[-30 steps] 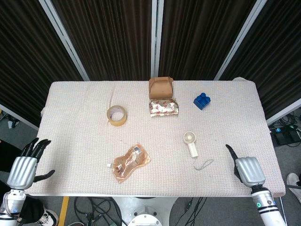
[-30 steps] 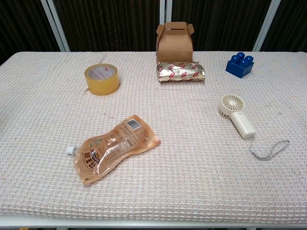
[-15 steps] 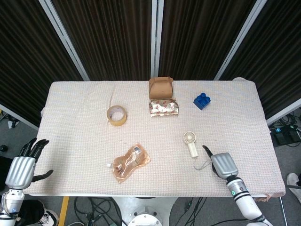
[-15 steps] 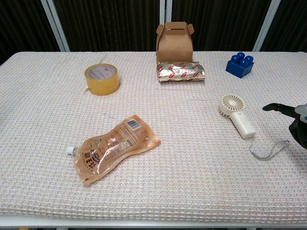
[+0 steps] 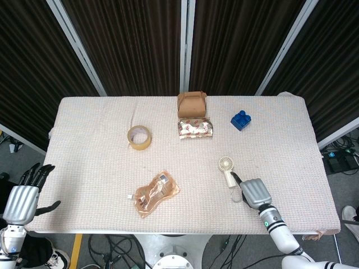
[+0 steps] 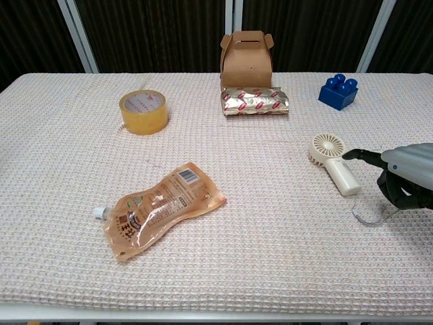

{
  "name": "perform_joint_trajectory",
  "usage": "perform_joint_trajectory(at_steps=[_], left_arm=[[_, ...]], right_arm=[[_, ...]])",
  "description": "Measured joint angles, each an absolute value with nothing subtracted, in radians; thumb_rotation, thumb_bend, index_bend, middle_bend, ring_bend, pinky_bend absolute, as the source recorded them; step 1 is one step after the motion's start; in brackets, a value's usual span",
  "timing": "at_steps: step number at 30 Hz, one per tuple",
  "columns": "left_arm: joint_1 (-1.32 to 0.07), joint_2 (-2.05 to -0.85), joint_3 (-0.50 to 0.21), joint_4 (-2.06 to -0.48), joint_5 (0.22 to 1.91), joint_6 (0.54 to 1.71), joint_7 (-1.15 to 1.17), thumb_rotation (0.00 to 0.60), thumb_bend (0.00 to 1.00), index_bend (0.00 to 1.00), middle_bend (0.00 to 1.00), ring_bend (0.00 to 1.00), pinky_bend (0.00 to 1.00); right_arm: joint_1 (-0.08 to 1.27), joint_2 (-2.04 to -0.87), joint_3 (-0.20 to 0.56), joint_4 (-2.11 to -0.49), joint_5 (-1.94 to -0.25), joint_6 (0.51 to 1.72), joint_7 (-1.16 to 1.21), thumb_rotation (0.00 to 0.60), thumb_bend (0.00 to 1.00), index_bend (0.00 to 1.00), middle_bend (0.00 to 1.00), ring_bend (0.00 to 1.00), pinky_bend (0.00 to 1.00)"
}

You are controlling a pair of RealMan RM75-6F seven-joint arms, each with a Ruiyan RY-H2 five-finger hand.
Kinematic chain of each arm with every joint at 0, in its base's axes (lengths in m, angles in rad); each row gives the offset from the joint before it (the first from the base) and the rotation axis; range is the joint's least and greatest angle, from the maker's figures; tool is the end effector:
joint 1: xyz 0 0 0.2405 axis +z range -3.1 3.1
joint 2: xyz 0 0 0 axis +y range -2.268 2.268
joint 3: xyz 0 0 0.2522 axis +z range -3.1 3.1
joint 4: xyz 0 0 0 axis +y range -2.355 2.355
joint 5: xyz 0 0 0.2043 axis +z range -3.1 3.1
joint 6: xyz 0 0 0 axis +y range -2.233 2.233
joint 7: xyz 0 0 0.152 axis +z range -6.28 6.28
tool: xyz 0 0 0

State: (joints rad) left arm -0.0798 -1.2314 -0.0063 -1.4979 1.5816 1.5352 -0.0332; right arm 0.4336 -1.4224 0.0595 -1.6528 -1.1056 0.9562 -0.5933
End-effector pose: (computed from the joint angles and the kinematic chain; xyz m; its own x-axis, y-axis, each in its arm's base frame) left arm -0.3068 0.1782 0.1326 0.3714 0.0000 0.9285 0.9252 -0.0834 -0.3701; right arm -0.2395 -0.2523 -0.0028 0.5712 -0.4357 0.6956 -0.8199 -0.2623 0.5089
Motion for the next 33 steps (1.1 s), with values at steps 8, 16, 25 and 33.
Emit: perform_joint_trajectory(at_steps=[8, 16, 25, 33], left_arm=[[-0.081, -1.230, -0.007, -1.497, 1.580, 1.532, -0.034, 0.600, 0.00, 0.12, 0.12, 0.05, 0.16], [-0.082, -1.227, -0.008, -1.495, 1.581, 1.534, -0.031, 0.600, 0.00, 0.12, 0.12, 0.05, 0.16], [-0.082, -1.225, -0.007, -1.496, 1.580, 1.531, -0.029, 0.600, 0.00, 0.12, 0.12, 0.05, 0.16], [-0.082, -1.226, -0.008, -1.496, 1.579, 1.532, -0.029, 0.600, 0.00, 0.12, 0.12, 0.05, 0.16]], right_arm=[[0.457, -1.432, 0.053, -1.660, -1.060, 0.968, -0.624, 0.600, 1.00, 0.00, 0.87, 0.81, 0.68], [0.478, -1.432, 0.046, -1.663, -1.028, 0.975, -0.630, 0.600, 1.00, 0.00, 0.87, 0.81, 0.68], [0.499, -1.438, 0.025, -1.653, -0.987, 0.968, -0.640, 0.600, 1.00, 0.00, 0.87, 0.81, 0.68], [0.509, -1.437, 0.010, -1.653, -0.965, 0.963, -0.634, 0.600, 1.00, 0.00, 0.87, 0.81, 0.68]])
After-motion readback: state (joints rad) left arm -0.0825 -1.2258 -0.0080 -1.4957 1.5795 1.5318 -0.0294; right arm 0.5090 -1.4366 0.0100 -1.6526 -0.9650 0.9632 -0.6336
